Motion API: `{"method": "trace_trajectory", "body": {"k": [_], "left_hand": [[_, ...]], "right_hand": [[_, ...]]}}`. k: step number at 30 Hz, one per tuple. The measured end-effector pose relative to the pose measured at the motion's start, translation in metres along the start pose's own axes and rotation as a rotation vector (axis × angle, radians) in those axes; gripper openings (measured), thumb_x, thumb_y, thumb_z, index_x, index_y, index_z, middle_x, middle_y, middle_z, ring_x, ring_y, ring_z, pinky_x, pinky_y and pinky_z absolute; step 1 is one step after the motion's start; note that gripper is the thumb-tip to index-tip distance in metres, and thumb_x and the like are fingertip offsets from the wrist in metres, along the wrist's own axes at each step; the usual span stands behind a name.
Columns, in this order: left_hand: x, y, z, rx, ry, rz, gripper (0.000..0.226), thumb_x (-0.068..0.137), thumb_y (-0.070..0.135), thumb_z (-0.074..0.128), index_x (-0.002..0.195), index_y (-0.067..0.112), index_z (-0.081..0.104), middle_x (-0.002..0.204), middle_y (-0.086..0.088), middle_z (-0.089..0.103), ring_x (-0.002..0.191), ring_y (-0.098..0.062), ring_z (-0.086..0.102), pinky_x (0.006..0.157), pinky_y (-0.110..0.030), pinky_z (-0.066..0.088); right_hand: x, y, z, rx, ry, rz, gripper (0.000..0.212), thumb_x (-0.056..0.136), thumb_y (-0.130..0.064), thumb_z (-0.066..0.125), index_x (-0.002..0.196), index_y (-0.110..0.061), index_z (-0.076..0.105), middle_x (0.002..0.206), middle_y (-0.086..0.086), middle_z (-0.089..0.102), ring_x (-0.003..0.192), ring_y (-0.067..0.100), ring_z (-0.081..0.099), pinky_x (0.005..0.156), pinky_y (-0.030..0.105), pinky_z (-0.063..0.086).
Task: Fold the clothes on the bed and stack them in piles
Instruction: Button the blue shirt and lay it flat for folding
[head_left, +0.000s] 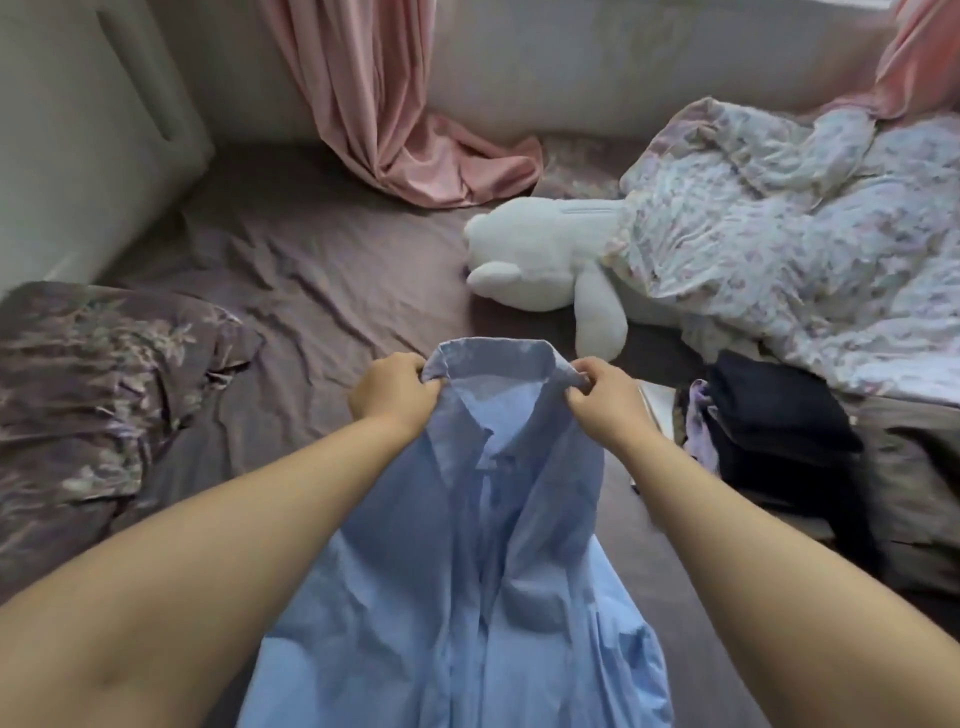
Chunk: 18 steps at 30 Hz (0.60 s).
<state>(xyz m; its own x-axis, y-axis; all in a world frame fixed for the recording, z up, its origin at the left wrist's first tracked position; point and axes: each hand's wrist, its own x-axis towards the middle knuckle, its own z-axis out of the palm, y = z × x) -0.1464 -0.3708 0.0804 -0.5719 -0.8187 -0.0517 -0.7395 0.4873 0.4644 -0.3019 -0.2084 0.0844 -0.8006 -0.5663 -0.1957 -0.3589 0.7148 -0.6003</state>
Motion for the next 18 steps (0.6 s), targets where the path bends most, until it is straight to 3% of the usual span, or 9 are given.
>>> {"method": "trace_trajectory", "body": {"k": [1, 3, 5, 8, 10, 12, 15, 17, 18], "left_hand": [[0.012, -0.004, 0.012, -0.055, 0.016, -0.006, 0.017, 0.090, 0.032, 0.057, 0.090, 0.018, 0.065, 0.101, -0.012, 0.068, 0.101, -0.034, 0.060, 0.070, -0.033, 0.042], [0.030, -0.012, 0.037, -0.170, 0.012, -0.013, 0.031, 0.093, 0.021, 0.053, 0.123, 0.018, 0.058, 0.115, -0.011, 0.066, 0.109, -0.034, 0.058, 0.085, -0.037, 0.047], [0.037, -0.021, 0.066, -0.221, -0.048, 0.010, 0.047, 0.093, 0.015, 0.049, 0.140, 0.021, 0.045, 0.129, -0.008, 0.059, 0.118, -0.030, 0.054, 0.095, -0.037, 0.044], [0.032, -0.035, 0.118, -0.175, -0.156, 0.085, 0.029, 0.095, 0.016, 0.049, 0.119, 0.021, 0.064, 0.126, -0.001, 0.061, 0.116, -0.023, 0.055, 0.094, -0.033, 0.045], [0.032, -0.042, 0.152, -0.205, -0.225, 0.104, 0.023, 0.093, 0.015, 0.052, 0.105, 0.022, 0.071, 0.114, 0.002, 0.067, 0.108, -0.021, 0.059, 0.089, -0.033, 0.047], [0.036, -0.046, 0.182, -0.271, -0.260, 0.092, 0.024, 0.091, 0.011, 0.053, 0.098, 0.020, 0.073, 0.105, 0.001, 0.071, 0.103, -0.021, 0.062, 0.087, -0.032, 0.048], [0.047, -0.051, 0.220, -0.336, -0.223, -0.044, 0.015, 0.089, 0.012, 0.057, 0.095, 0.014, 0.070, 0.102, -0.005, 0.070, 0.100, -0.023, 0.062, 0.086, -0.029, 0.046], [0.045, -0.058, 0.242, -0.377, -0.124, -0.112, 0.003, 0.085, 0.014, 0.065, 0.085, 0.012, 0.063, 0.094, -0.006, 0.065, 0.093, -0.025, 0.060, 0.079, -0.028, 0.042], [0.040, -0.061, 0.250, -0.410, -0.051, -0.100, 0.011, 0.081, 0.016, 0.069, 0.080, 0.012, 0.059, 0.090, -0.005, 0.060, 0.090, -0.025, 0.057, 0.076, -0.027, 0.039]], "right_hand": [[0.010, 0.000, 0.010, 0.031, -0.013, -0.010, 0.044, 0.089, -0.009, 0.054, 0.133, -0.015, 0.051, 0.133, 0.009, 0.054, 0.121, 0.026, 0.051, 0.086, 0.024, 0.039], [0.029, 0.006, 0.034, 0.051, -0.061, -0.039, 0.068, 0.090, -0.006, 0.055, 0.150, -0.018, 0.026, 0.156, 0.007, 0.024, 0.141, 0.022, 0.030, 0.106, 0.027, 0.030], [0.044, 0.019, 0.061, -0.003, -0.087, -0.049, 0.066, 0.090, -0.001, 0.051, 0.150, -0.017, 0.027, 0.159, 0.006, 0.017, 0.143, 0.020, 0.024, 0.107, 0.022, 0.023], [0.058, 0.047, 0.104, -0.008, -0.168, 0.014, 0.038, 0.090, -0.003, 0.051, 0.126, -0.010, 0.059, 0.130, 0.010, 0.059, 0.117, 0.023, 0.056, 0.093, 0.024, 0.040], [0.065, 0.063, 0.130, 0.049, -0.261, 0.078, 0.027, 0.090, -0.006, 0.056, 0.113, -0.008, 0.067, 0.107, 0.010, 0.070, 0.089, 0.022, 0.064, 0.086, 0.029, 0.050], [0.072, 0.075, 0.154, 0.091, -0.320, 0.102, 0.022, 0.088, -0.007, 0.059, 0.108, -0.009, 0.069, 0.101, 0.010, 0.072, 0.074, 0.018, 0.062, 0.086, 0.033, 0.053], [0.080, 0.084, 0.185, 0.073, -0.259, 0.036, 0.017, 0.088, -0.012, 0.060, 0.100, -0.013, 0.073, 0.101, 0.004, 0.073, 0.089, 0.017, 0.065, 0.086, 0.027, 0.049], [0.082, 0.087, 0.199, 0.022, -0.124, -0.012, 0.015, 0.088, -0.017, 0.063, 0.096, -0.014, 0.074, 0.099, 0.003, 0.072, 0.094, 0.018, 0.064, 0.075, 0.021, 0.041], [0.083, 0.088, 0.204, -0.001, -0.072, -0.036, 0.015, 0.088, -0.020, 0.064, 0.097, -0.014, 0.074, 0.100, 0.003, 0.070, 0.095, 0.019, 0.062, 0.070, 0.018, 0.035]]}}
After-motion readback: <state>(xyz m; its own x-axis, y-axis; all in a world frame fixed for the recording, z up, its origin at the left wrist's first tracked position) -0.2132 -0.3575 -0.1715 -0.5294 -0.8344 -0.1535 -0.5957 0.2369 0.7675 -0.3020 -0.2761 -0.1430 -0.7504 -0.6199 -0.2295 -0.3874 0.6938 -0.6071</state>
